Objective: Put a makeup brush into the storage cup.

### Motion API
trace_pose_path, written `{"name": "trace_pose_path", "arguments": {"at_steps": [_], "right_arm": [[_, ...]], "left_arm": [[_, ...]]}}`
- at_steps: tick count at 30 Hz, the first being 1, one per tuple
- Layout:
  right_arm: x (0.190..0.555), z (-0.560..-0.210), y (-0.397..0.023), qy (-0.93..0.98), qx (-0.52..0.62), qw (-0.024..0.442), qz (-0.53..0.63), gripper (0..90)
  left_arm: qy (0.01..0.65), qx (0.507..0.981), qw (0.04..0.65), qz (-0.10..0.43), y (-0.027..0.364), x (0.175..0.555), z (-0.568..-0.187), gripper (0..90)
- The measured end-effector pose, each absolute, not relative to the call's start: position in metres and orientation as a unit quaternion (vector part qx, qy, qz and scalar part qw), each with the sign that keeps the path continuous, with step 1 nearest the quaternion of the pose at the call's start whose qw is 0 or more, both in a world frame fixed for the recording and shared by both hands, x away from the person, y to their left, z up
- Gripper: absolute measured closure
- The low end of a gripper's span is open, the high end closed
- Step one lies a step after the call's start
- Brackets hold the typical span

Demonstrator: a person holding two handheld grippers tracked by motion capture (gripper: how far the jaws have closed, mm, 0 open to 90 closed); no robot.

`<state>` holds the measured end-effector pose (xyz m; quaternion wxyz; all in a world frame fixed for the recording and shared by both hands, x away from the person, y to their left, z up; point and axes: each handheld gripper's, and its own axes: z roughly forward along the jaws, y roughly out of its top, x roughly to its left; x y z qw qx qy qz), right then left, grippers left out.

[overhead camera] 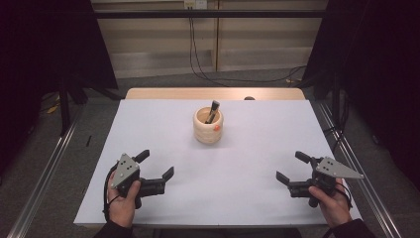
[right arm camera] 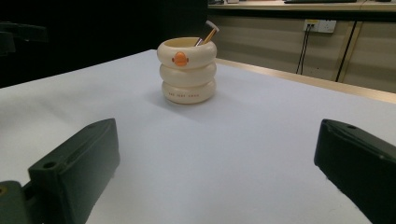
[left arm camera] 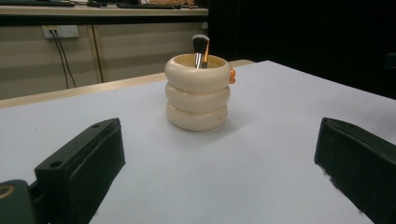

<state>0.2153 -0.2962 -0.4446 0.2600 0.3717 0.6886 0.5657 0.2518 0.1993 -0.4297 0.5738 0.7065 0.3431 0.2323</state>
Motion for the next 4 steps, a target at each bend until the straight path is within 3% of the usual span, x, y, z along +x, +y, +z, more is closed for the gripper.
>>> {"name": "trace_pose_path", "arguments": {"at_steps": [4], "right_arm": [[0.2149, -0.4446, -0.2965, 0.689, 0.373, 0.260, 0.564, 0.0]], "left_arm": [[0.354, 0.703, 0.574, 0.226, 0.2004, 0.2534, -0.4320, 1.3]]}}
